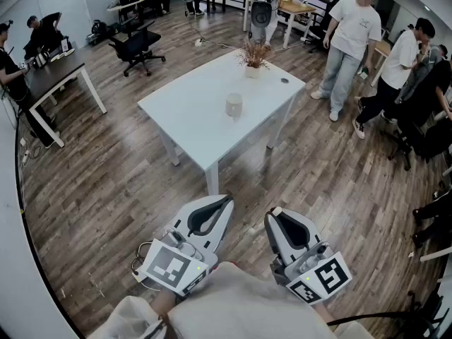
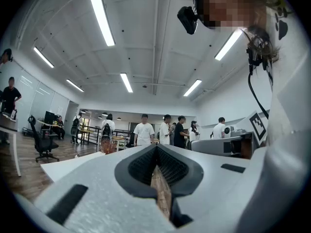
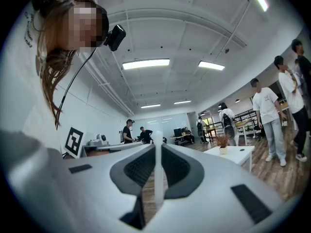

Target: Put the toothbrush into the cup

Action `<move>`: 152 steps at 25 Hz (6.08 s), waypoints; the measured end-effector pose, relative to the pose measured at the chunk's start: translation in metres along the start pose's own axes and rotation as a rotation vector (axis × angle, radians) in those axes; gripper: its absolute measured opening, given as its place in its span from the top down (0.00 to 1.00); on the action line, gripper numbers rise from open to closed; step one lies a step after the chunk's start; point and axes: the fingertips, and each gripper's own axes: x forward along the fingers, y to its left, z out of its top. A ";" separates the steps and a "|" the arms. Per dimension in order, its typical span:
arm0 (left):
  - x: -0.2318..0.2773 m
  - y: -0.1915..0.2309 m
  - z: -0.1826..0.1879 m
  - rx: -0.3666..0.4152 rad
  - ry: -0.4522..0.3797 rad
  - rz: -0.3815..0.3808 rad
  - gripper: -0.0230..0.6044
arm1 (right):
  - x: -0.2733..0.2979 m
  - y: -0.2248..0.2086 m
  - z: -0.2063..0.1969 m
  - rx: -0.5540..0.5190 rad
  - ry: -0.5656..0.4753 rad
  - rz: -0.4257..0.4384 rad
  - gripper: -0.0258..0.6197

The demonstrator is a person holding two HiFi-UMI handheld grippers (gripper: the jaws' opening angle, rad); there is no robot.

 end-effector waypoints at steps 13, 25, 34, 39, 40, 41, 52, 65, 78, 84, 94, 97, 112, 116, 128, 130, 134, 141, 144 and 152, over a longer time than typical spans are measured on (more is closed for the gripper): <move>-0.016 0.027 -0.003 0.015 0.009 0.093 0.95 | 0.027 0.002 -0.016 0.016 0.022 0.083 0.89; -0.019 0.024 -0.004 0.000 0.002 0.078 0.95 | 0.025 0.001 -0.016 0.032 0.028 0.086 0.88; -0.027 0.040 -0.003 0.000 -0.020 0.066 0.95 | 0.036 0.008 -0.019 0.006 0.040 0.058 0.88; -0.032 0.050 -0.003 -0.003 -0.024 0.057 0.95 | 0.044 0.014 -0.022 0.015 0.043 0.037 0.88; -0.034 0.052 -0.005 -0.007 -0.023 0.056 0.95 | 0.045 0.015 -0.024 0.017 0.045 0.034 0.89; -0.036 0.054 -0.007 -0.011 -0.021 0.056 0.95 | 0.047 0.016 -0.025 0.019 0.048 0.032 0.88; -0.022 0.095 -0.018 -0.022 -0.019 0.082 0.95 | 0.086 -0.004 -0.032 0.019 0.050 0.044 0.89; 0.074 0.144 -0.021 -0.011 -0.001 0.094 0.95 | 0.147 -0.095 -0.021 0.029 0.055 0.080 0.89; 0.169 0.194 -0.018 -0.042 0.032 0.127 0.95 | 0.208 -0.189 -0.005 0.058 0.056 0.125 0.89; 0.194 0.221 -0.024 -0.047 0.026 0.143 0.95 | 0.237 -0.210 -0.008 0.061 0.070 0.156 0.89; 0.233 0.270 -0.039 -0.058 0.062 0.134 0.95 | 0.283 -0.242 -0.016 0.061 0.097 0.136 0.89; 0.249 0.284 -0.042 -0.093 0.086 0.116 0.95 | 0.300 -0.253 -0.013 0.060 0.087 0.121 0.89; 0.301 0.357 -0.064 -0.119 0.124 0.015 0.95 | 0.394 -0.305 -0.003 -0.015 0.006 0.040 0.89; 0.318 0.369 -0.073 -0.123 0.131 0.001 0.95 | 0.412 -0.326 -0.010 -0.027 -0.011 0.018 0.89; 0.340 0.396 -0.109 -0.164 0.124 0.044 0.95 | 0.460 -0.380 -0.066 -0.036 0.009 -0.002 0.89; 0.340 0.398 -0.114 -0.168 0.133 0.051 0.95 | 0.465 -0.385 -0.079 -0.040 0.020 -0.007 0.89; 0.344 0.403 -0.122 -0.178 0.134 0.060 0.95 | 0.474 -0.394 -0.106 -0.040 0.045 -0.011 0.89; 0.352 0.410 -0.126 -0.201 0.126 0.076 0.95 | 0.484 -0.401 -0.148 -0.040 0.111 0.015 0.89; 0.357 0.410 -0.129 -0.203 0.128 0.067 0.95 | 0.485 -0.404 -0.159 -0.036 0.130 0.012 0.89; 0.367 0.403 -0.146 -0.239 0.157 0.034 0.95 | 0.489 -0.409 -0.174 -0.029 0.152 0.012 0.89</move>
